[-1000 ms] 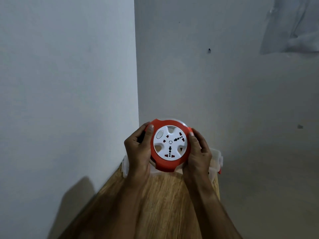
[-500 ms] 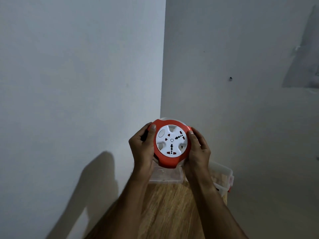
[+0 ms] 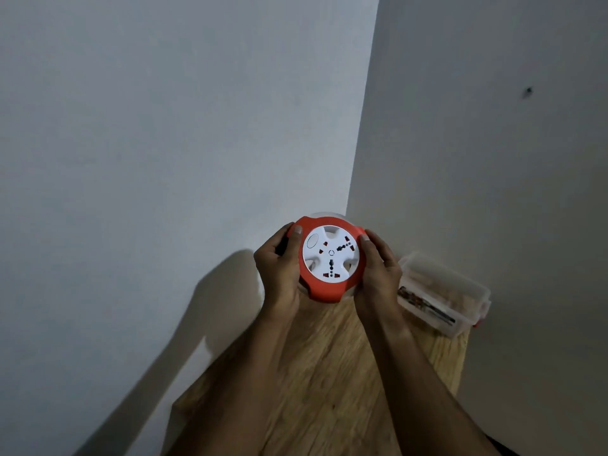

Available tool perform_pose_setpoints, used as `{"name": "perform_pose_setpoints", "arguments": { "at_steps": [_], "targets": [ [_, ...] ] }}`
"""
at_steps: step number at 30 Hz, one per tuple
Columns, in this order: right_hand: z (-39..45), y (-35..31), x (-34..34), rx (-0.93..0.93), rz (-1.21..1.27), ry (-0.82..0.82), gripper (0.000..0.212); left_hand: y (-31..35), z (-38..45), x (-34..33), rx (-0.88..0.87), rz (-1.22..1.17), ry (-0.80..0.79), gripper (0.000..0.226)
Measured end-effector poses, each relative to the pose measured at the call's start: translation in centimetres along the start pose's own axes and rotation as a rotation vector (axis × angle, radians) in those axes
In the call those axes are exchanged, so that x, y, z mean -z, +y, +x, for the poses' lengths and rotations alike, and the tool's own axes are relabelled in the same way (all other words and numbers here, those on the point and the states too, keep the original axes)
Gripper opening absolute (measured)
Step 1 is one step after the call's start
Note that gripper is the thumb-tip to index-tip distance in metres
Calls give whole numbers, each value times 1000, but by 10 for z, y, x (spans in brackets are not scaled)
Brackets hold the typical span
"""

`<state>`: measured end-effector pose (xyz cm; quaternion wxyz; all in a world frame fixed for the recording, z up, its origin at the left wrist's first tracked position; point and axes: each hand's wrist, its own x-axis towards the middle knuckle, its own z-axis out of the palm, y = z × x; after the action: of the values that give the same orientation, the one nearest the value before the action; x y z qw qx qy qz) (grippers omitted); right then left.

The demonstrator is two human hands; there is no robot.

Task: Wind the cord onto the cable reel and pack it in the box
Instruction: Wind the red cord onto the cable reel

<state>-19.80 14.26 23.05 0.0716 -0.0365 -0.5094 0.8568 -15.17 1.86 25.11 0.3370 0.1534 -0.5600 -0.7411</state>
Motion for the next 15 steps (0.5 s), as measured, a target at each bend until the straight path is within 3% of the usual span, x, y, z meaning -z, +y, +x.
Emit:
{"name": "perform_pose_setpoints", "arguments": {
  "at_steps": [7, 11, 15],
  "targets": [
    [-24, 62, 15, -89, -88, -38, 24, -59, -12, 50, 107, 39, 96, 15],
    [-34, 104, 25, -201, -135, -27, 24, -94, -21, 78, 186, 61, 204, 31],
    [-44, 140, 32, -250, -198, -38, 19, -127, -33, 106, 187, 115, 223, 10]
  ]
}}
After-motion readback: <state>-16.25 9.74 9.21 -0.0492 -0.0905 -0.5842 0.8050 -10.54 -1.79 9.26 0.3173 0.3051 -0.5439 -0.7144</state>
